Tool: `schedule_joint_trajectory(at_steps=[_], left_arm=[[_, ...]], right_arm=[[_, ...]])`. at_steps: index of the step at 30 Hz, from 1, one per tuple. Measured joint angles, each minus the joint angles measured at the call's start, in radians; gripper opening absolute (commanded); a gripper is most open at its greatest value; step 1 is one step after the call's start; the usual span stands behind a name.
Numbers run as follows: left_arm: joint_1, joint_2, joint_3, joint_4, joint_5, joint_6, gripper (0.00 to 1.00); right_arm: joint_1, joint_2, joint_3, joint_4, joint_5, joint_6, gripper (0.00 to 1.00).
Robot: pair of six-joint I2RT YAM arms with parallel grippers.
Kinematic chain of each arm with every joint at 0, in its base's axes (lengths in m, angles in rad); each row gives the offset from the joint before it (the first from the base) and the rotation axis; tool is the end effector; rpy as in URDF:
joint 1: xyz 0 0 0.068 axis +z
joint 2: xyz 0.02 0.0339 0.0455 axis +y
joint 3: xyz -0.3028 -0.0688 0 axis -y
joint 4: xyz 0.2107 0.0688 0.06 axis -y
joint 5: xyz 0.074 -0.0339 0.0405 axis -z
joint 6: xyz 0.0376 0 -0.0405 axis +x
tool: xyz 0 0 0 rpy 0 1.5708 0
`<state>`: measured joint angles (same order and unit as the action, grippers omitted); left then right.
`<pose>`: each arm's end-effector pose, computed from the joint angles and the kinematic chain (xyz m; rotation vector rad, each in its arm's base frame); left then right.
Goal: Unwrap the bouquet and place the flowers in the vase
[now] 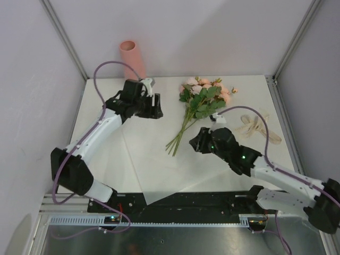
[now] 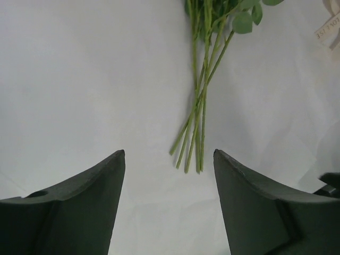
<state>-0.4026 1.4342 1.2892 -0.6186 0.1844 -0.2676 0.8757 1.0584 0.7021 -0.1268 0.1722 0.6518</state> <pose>0.2513 -0.1145 0.3657 0.2545 2.3701 -0.5425 0.1255 0.1405 0.3086 -0.1277 2.1329 0.7593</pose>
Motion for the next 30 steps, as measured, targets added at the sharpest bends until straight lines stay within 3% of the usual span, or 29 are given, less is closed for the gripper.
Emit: schedule_joint_trajectory(at_steps=[13,22,30], left_arm=[[-0.226,0.41,0.391,-0.032,-0.152,0.069,0.53],[-0.314,0.695,0.528,-0.043,-0.208,0.09,0.44],[-0.34,0.763,0.554,-0.05,-0.246,0.093,0.36]], right_arm=[[0.004,-0.369,-0.068,-0.063,0.165,-0.069,0.41],[0.005,-0.492,-0.103,-0.146,0.205,-0.073,0.41],[0.005,-0.543,-0.121,-0.168,0.229,-0.072,0.4]])
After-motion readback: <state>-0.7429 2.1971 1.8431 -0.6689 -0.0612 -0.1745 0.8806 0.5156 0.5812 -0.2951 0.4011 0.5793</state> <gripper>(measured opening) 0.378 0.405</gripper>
